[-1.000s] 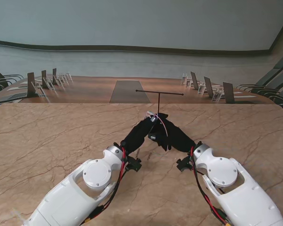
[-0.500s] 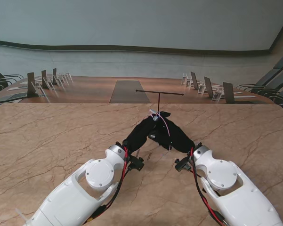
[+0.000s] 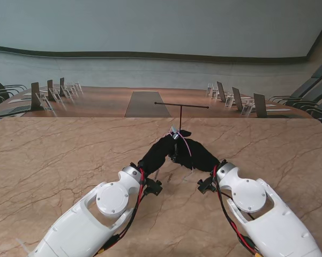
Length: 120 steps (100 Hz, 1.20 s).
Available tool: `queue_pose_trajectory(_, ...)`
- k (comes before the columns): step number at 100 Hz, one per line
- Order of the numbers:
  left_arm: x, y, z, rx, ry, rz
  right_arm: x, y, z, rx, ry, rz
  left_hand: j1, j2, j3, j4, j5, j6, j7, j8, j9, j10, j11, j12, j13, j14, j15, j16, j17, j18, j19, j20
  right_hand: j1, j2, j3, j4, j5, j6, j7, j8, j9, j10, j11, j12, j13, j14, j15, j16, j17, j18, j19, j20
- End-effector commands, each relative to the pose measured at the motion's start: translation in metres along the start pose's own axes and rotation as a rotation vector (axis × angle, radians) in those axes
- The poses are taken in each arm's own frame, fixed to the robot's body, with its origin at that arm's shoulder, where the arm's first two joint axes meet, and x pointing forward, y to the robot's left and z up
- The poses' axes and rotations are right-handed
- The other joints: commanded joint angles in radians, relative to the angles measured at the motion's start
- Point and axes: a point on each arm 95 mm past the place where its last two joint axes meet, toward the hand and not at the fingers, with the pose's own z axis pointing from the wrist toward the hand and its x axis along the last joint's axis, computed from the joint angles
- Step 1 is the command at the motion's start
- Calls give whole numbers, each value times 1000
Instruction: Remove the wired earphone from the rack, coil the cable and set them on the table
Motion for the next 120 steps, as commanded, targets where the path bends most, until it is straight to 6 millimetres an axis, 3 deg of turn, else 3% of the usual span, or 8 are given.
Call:
queue_pose_trajectory(1,-7,5,-3,-14,-22,-6,12,-5,6,-13,36,25,-19,0,-15,13,5,-20,-1,2,-27,-40,2,11,-25,6,-15,6,-42,99,-68,27,-41,-39,58,23,31,-169,84,28,15,39,49,21,48,65,119,17,70,-158,151,-77)
queue_pose_trajectory(23,-10,8,-2,-29,-26,-11,11,-7,11,-71,22,4,-30,0,-16,13,-34,-1,2,1,-96,-71,7,43,-84,-37,-35,30,-42,69,-218,48,-48,27,-32,6,10,-176,51,25,5,52,40,13,32,83,107,21,56,-138,141,-76)
queue_pose_trajectory(38,-11,8,0,-31,-29,-12,15,-11,18,-76,29,25,-35,1,-18,12,-66,85,-4,-7,-120,-87,10,55,-105,-57,-54,34,-46,43,-291,93,-25,162,-266,2,-7,-159,-7,-170,-27,70,4,-7,-15,115,68,23,4,-112,102,-57)
queue_pose_trajectory(55,-11,8,0,-34,-34,-9,19,-16,26,-79,38,47,-33,3,-15,13,-44,158,3,-19,-139,-93,10,56,-116,-66,-65,31,-45,20,-317,102,61,173,-273,1,1,-150,-28,-247,-46,77,-21,-28,-49,139,37,18,-38,-86,69,-39)
queue_pose_trajectory(71,-11,6,0,-29,-35,-9,18,-18,27,-22,21,26,-29,2,-15,13,-32,182,21,-31,-156,-96,-2,42,-129,-72,-92,10,-31,-5,-365,100,14,74,-7,40,111,-169,37,-1,-16,65,22,-9,-14,110,64,15,-11,-100,82,-26)
queue_pose_trajectory(86,-10,1,-1,-16,-30,-5,13,-16,24,-11,-11,-66,-22,1,-14,13,-22,194,27,-35,-168,-94,-14,29,-140,-73,-109,-6,-22,-24,-380,99,-103,-6,187,200,205,-169,64,192,42,32,84,2,43,78,106,-1,61,-114,128,-66)
queue_pose_trajectory(104,-9,-3,-4,-15,-31,-10,2,-9,18,-52,-61,-165,-17,1,-15,12,-25,207,17,-48,-179,-91,-30,5,-144,-63,-125,-31,13,-50,-375,97,-169,2,203,348,242,-179,60,241,84,7,98,31,90,53,132,-31,124,-136,172,-138)
queue_pose_trajectory(120,-8,-3,-6,-22,-32,-15,-6,-3,16,-99,-98,-201,-12,0,-17,11,-12,207,11,-62,-164,-86,-29,-21,-135,-52,-106,-54,7,-59,-313,85,-173,0,206,364,248,-178,62,245,93,8,100,33,102,50,135,-36,140,-133,179,-151)
